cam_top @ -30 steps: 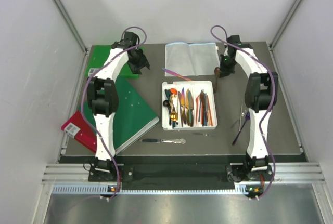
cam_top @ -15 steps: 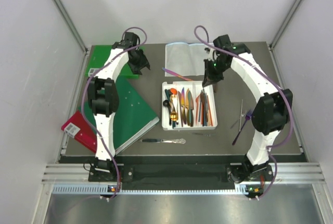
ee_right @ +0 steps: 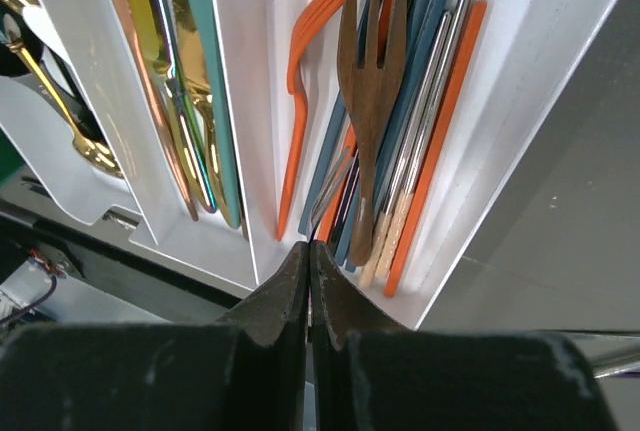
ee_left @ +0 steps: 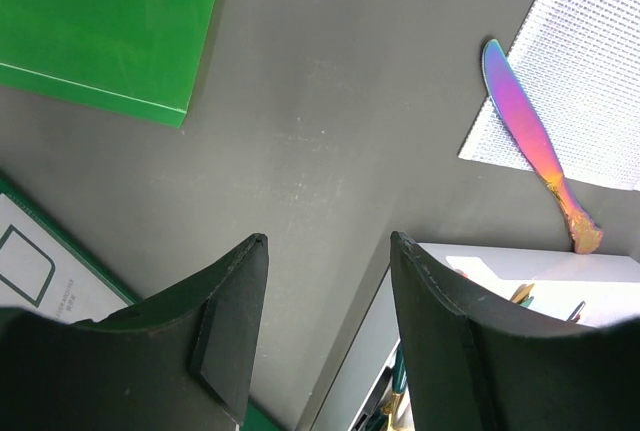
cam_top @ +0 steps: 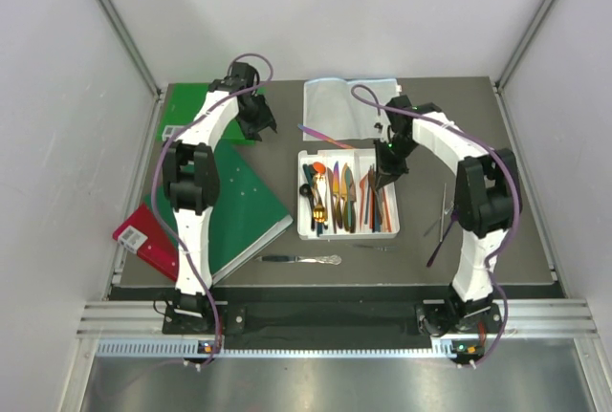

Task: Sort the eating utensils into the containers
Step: Place the fork in the storage box.

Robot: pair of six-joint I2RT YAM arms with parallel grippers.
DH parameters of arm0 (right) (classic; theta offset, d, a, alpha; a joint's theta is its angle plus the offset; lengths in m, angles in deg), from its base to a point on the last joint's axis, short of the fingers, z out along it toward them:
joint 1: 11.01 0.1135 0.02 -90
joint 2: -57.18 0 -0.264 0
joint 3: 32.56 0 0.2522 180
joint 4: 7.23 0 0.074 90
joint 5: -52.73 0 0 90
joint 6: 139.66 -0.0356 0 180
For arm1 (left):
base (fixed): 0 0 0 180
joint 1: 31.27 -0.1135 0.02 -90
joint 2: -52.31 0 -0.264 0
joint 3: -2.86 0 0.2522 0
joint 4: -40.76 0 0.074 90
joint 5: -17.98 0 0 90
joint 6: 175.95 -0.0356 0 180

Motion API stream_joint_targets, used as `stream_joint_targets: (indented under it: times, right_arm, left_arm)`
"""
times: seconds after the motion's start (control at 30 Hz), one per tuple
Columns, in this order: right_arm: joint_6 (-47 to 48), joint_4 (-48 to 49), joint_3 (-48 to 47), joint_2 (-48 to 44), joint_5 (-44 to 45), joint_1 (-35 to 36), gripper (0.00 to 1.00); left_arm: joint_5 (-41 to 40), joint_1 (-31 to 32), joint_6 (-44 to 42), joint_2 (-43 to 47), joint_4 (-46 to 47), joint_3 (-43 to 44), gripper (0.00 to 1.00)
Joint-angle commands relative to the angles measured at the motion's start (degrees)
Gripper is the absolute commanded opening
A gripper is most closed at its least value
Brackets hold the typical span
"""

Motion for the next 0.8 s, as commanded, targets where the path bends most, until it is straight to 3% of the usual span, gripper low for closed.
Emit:
stream_joint_targets:
  times: [0.0,0.2,0.23,0.27,0.43,0.77]
  right_arm:
    - [0.6,1.4,-4.2,2.5,-0.9,1.0,0.00]
    - [2.1,0.8,-6.3,6.2,-1.1,1.2,0.00]
    - [2.1,0.1,-6.9,6.7,-1.0,1.3,0.02]
    - [2.4,-0.4,-7.2,7.2,-0.9,1.3,0.11]
    - [2.9,-1.2,-7.8,5.7,0.3,1.2,0.24]
    - [0.9,0.1,-19.3,1.1,9.1,-4.7,0.25]
  left_arm:
    - [-0.7,0.1,-0.9,2.5,0.1,0.1,0.57]
    - [-0.9,0.1,-0.8,2.9,0.0,-0.1,0.57]
    - [-0.9,0.1,-0.8,3.0,0.0,-0.1,0.57]
    - [-1.0,0.1,-0.6,3.0,0.0,-0.2,0.57]
    - [-1.1,0.2,-0.4,3.1,0.1,-0.4,0.57]
    - [-0.2,0.2,0.1,2.4,0.8,0.2,0.57]
